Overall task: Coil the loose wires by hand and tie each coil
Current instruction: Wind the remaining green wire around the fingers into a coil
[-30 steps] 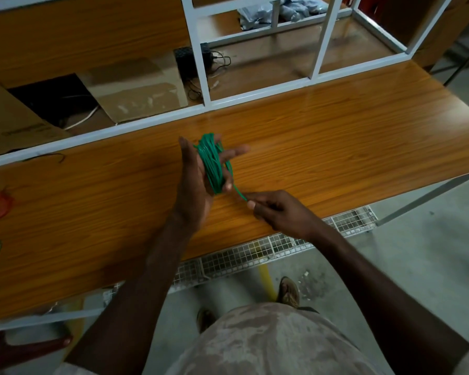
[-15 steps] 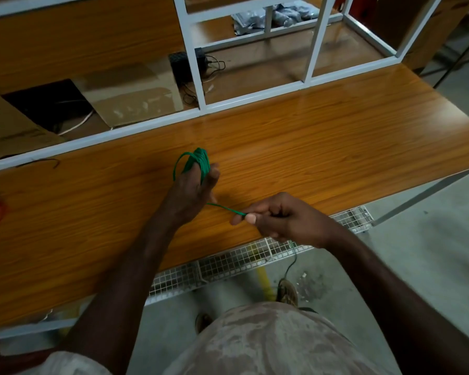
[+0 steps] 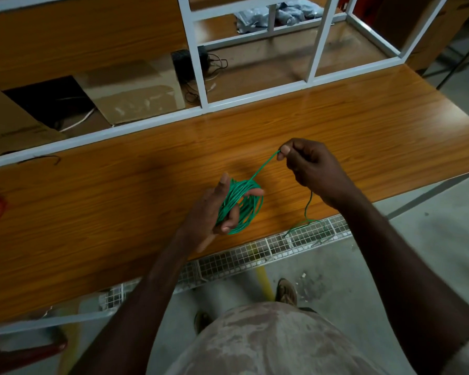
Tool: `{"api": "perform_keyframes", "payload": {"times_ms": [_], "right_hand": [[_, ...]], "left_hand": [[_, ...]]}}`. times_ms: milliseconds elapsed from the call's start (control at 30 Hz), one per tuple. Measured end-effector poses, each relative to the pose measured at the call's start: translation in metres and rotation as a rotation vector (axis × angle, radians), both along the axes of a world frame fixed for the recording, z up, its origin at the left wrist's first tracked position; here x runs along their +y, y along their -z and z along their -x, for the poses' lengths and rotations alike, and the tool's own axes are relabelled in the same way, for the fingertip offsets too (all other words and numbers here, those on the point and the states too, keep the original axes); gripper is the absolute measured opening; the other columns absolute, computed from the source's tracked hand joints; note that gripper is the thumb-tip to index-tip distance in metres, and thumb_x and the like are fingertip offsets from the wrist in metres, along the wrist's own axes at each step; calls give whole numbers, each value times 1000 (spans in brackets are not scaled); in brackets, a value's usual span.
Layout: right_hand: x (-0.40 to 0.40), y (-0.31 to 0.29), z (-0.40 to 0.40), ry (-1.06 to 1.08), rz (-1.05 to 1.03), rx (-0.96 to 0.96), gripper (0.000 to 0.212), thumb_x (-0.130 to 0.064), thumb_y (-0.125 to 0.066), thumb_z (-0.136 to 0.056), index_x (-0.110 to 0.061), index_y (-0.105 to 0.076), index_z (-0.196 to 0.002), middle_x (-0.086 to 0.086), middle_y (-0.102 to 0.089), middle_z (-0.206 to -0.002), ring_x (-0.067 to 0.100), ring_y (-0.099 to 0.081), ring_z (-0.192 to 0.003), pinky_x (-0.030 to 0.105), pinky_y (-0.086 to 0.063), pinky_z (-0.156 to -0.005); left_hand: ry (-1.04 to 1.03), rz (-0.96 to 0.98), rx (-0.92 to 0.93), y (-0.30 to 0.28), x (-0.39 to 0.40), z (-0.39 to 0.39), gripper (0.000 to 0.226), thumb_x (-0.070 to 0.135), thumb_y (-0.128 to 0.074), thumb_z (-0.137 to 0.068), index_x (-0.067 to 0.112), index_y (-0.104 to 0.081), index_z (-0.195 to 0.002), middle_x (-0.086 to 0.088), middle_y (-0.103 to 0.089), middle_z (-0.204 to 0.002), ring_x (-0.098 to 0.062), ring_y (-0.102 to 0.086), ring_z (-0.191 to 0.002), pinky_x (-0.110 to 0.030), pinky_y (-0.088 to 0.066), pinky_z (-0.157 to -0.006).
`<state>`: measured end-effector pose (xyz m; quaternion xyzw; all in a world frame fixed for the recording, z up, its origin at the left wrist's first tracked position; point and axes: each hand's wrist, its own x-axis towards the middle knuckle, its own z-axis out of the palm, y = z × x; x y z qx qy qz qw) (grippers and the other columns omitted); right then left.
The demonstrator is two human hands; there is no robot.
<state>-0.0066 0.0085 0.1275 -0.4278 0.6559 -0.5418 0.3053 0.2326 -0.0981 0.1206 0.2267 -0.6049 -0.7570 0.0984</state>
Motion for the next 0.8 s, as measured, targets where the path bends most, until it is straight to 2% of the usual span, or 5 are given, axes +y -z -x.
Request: {"api": "perform_keyframes", "payload": {"times_ms": [167, 400, 500, 600, 800], "right_hand": [[-2, 19, -4, 15, -59, -19, 29, -24, -54, -113, -1, -67, -102, -14, -43, -61, 1, -32, -49, 20, -28, -46], [0, 25, -26, -57, -120, -33, 27, -19, -52, -114, 2, -67, -108, -1, -46, -64, 8, -34, -48, 24, -28, -44], [4, 26, -36, -132, -158, -28, 23, -16, -53, -113, -1, -70, -111, 7, -49, -66, 7, -39, -47, 21, -32, -43], [10, 28, -51, -211, -201, -58, 23, -18, -55, -112, -11, -74, -124, 11, -57, -70, 9, -45, -47, 20, -36, -44], [26, 18, -75, -493, -272, 65, 35, -24, -56, -112, -28, -66, -145, 12, -68, -72, 8, -52, -57, 20, -43, -59]], "left_hand": [[21, -306, 224, -9, -4, 1, 97, 69, -5, -105, -1, -57, -147, -2, -38, -48, -14, -10, -38, -20, -22, -41], [-61, -480, 452, -34, -16, 6, 103, 75, -7, -104, -7, -40, -156, -3, -58, -63, -8, -18, -40, -24, -18, -45], [-154, -454, 505, -44, -22, 10, 104, 76, -6, -103, -8, -37, -158, -6, -76, -102, -7, -25, -45, -22, -28, -49], [-186, -389, 491, -51, -29, 14, 108, 80, -9, -100, -7, -26, -161, -15, -58, -153, -8, -43, -60, -26, -37, -64], [-287, -105, 297, -45, -39, 23, 107, 92, -27, -86, 25, -15, -169, -2, -51, -161, -32, -70, -101, -39, -54, -85]]}}
